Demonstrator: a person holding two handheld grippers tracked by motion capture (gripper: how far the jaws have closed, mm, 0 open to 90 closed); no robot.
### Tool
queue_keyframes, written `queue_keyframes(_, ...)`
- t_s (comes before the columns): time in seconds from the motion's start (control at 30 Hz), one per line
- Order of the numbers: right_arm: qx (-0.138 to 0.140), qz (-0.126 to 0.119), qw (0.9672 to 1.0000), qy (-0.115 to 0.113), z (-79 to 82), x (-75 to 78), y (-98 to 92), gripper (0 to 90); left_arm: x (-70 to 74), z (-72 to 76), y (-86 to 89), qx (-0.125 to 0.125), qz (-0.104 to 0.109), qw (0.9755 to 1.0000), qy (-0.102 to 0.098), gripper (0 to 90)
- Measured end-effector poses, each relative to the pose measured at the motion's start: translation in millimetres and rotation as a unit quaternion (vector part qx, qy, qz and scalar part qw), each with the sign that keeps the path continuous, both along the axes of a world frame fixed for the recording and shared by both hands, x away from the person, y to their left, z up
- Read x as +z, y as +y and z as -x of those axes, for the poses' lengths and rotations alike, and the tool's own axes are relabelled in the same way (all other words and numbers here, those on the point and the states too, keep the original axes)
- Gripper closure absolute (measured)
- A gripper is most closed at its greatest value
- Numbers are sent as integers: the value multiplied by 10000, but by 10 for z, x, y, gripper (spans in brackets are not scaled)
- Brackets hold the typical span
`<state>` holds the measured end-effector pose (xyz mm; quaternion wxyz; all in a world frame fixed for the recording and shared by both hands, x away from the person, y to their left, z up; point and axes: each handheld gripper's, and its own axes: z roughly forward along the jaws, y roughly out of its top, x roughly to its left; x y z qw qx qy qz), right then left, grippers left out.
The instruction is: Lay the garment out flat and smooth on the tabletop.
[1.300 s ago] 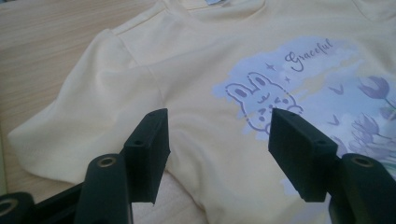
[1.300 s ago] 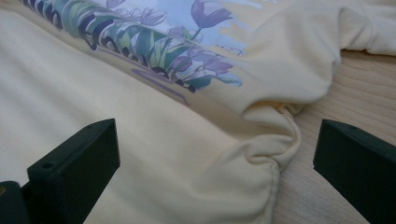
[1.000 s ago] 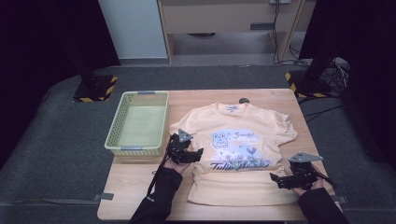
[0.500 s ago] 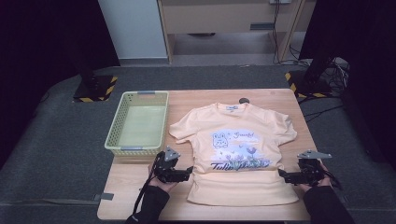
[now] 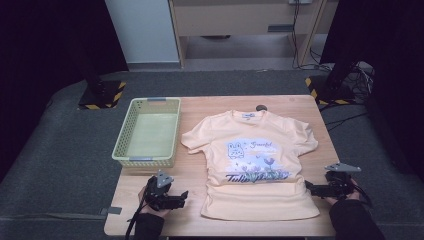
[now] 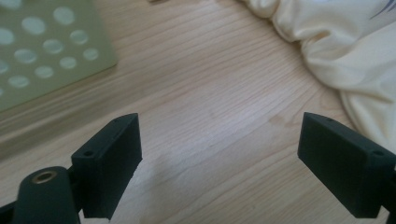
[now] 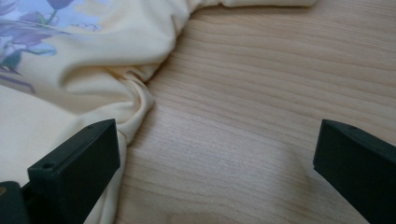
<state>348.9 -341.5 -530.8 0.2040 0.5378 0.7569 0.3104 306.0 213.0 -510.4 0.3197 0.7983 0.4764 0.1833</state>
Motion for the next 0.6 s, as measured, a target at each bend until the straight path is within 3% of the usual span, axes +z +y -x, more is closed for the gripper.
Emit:
queue_keyframes(0.13,-128,-24,9999,-69,15,-13,-70,5,-66,-1,78,31,-8,9998,193,106)
queue_keyframes(0.4,-275,-18,9995,-167,25,-55,-159,6,-138,-16,183,146,-65,9995,281,98)
queue_keyframes(0.6,-256,-28,9997,-54,9,-85,-178,5,-173,-51,242,244,-103,9992,307,94)
